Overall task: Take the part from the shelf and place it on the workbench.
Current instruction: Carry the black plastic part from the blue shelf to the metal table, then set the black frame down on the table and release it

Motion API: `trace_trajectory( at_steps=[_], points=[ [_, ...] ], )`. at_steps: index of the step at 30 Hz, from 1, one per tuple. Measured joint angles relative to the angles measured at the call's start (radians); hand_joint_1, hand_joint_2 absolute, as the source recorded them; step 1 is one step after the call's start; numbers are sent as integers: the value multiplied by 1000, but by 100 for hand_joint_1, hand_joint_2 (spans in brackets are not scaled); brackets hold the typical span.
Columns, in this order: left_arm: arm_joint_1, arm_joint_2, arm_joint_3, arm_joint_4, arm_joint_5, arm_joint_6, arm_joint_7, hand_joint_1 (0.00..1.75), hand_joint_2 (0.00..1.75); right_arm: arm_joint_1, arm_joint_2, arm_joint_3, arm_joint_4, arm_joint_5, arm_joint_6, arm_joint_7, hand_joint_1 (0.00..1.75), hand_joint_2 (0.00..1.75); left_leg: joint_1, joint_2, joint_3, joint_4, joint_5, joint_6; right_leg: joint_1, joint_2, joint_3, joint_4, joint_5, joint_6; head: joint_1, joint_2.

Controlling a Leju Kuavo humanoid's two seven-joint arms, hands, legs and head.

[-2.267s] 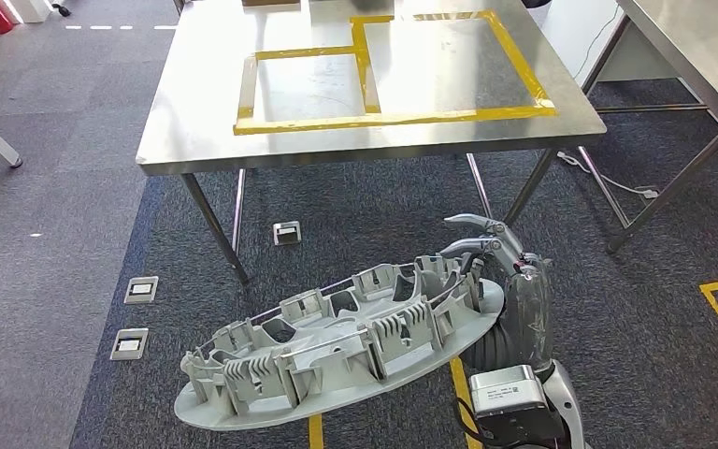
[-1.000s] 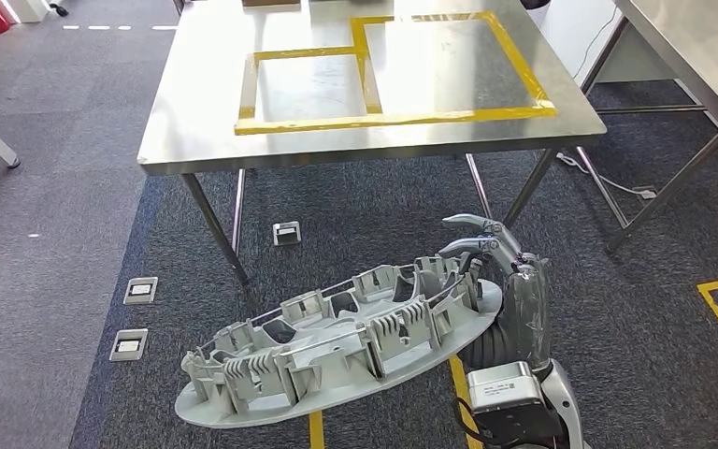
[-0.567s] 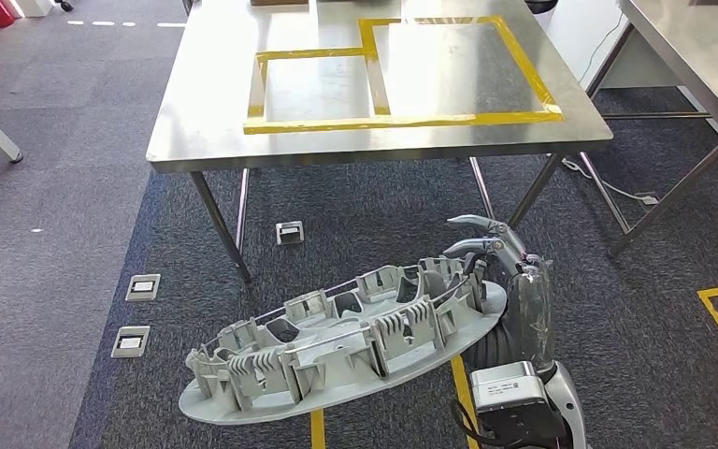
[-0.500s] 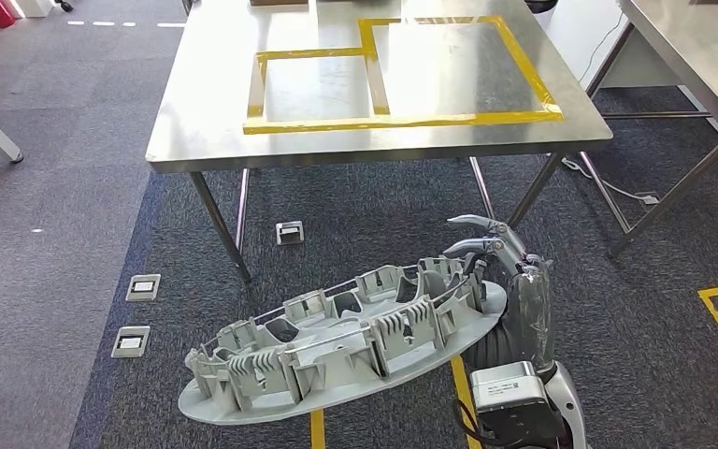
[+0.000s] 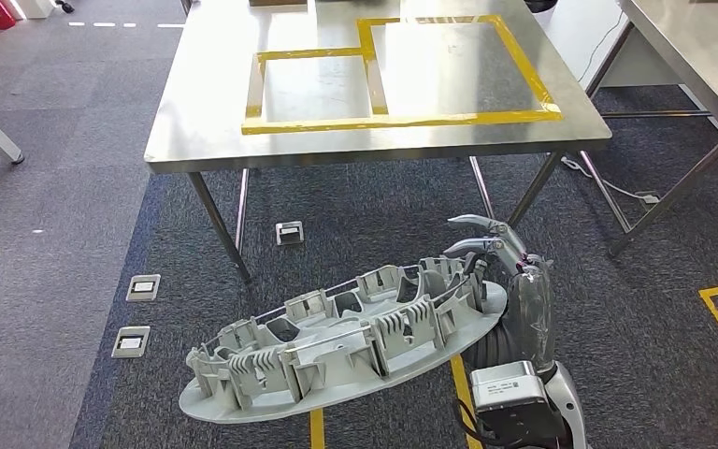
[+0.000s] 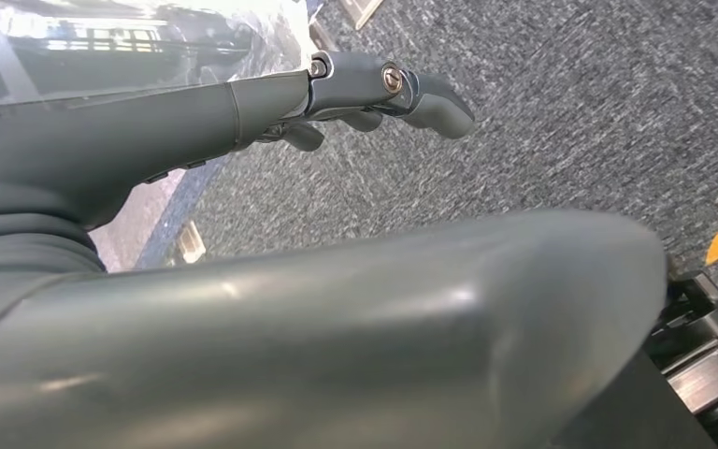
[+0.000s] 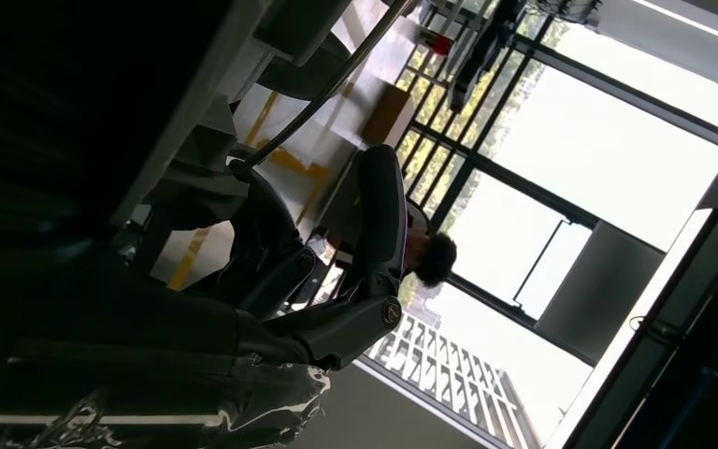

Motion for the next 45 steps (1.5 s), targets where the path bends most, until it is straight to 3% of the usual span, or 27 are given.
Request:
trace_trajectory(
  at_steps=[11,17,19,21,22,23,24,25,27,28,33,35,37,38,39,40,42,43,44,45],
  points=[
    [0,0,0,0,1,-3,9,0,175,0,0,1,0,0,1,5,175,175,-3,0,-1,5,-3,3,-3,0,1,-1,1,3,0,0],
    [-1,0,0,0,0,-3,10,0,175,1,0,1,0,0,0,5,175,175,-2,2,6,-7,2,18,-8,1,0,6,-7,19,-1,0],
    [-2,0,0,0,0,-4,10,0,175,1,0,1,-1,0,0,5,175,175,5,4,13,-16,6,24,-9,1,-33,79,-47,24,5,0],
    [-3,-1,0,0,0,-5,10,0,175,3,0,1,0,0,0,5,175,175,5,4,16,-16,3,26,-12,0,-103,213,-102,28,14,0],
    [-2,-1,0,0,0,-6,10,0,175,4,0,1,1,0,0,5,175,175,6,4,17,-16,1,25,-13,0,-132,264,-115,30,17,0],
    [-2,-1,0,0,0,-7,10,0,175,5,0,1,2,0,0,5,175,175,7,4,20,-16,-2,23,-14,0,-147,284,-108,31,18,0],
    [-1,-1,0,0,0,-7,10,0,175,5,0,1,3,0,0,5,175,175,8,3,25,-15,-6,20,-15,0,-142,264,-82,31,20,0],
    [-1,-1,0,0,0,-8,10,0,175,5,0,1,3,0,0,5,175,175,10,3,32,-15,-12,15,-16,-2,-118,208,-42,31,21,0],
    [-1,-1,0,0,0,-9,10,0,175,5,0,1,5,0,0,5,175,175,12,3,42,-12,-26,2,-14,-9,-61,82,18,27,27,0],
    [-2,-1,0,0,0,-9,10,0,175,4,0,1,5,-1,-1,5,175,175,10,3,42,-9,-32,-5,-12,-12,-43,43,26,21,30,0],
    [-4,0,0,0,-1,-10,11,0,175,7,-1,1,7,-1,-2,6,175,175,10,7,38,11,-59,-33,-8,-9,-34,25,-1,-18,14,0],
    [-5,0,0,0,-1,-11,10,0,175,5,0,1,7,-1,-2,6,175,175,11,5,-1,94,-99,-37,-8,-8,-22,22,-9,-31,3,0],
    [-2,0,0,0,-1,-12,10,0,175,4,0,2,8,-1,-2,5,175,175,11,3,-75,231,-146,-35,-3,-6,-9,22,-21,-39,-7,0],
    [0,0,0,0,-1,-12,11,0,175,5,0,2,8,-1,-2,6,175,175,11,3,-108,284,-151,-34,0,-3,1,22,-28,-41,-10,0],
    [2,0,0,0,-1,-13,11,0,175,5,0,2,9,-1,-2,6,175,175,11,2,-129,303,-135,-32,2,1,12,23,-36,-42,-13,0],
    [4,0,0,0,-1,-14,12,0,175,6,0,2,10,-1,-2,6,175,175,10,2,-134,286,-98,-30,5,5,26,23,-45,-42,-15,0],
    [4,0,0,0,-2,-15,12,0,175,6,0,2,11,-2,-2,6,175,175,7,0,-103,170,4,-20,7,10,55,22,-64,-40,-18,0],
    [3,1,0,0,-2,-15,12,0,175,5,0,2,11,-2,-2,6,175,175,3,-2,-85,123,37,-13,8,12,66,20,-71,-37,-18,0],
    [2,1,0,0,-2,-15,12,0,175,4,0,2,12,-2,-2,6,175,175,-1,-3,-71,92,53,-6,8,13,73,18,-76,-32,-20,0],
    [2,1,0,0,-2,-15,12,0,175,4,0,3,12,-3,-2,6,175,175,-5,-5,-66,85,51,-1,6,14,74,16,-78,-27,-21,0]
  ],
)
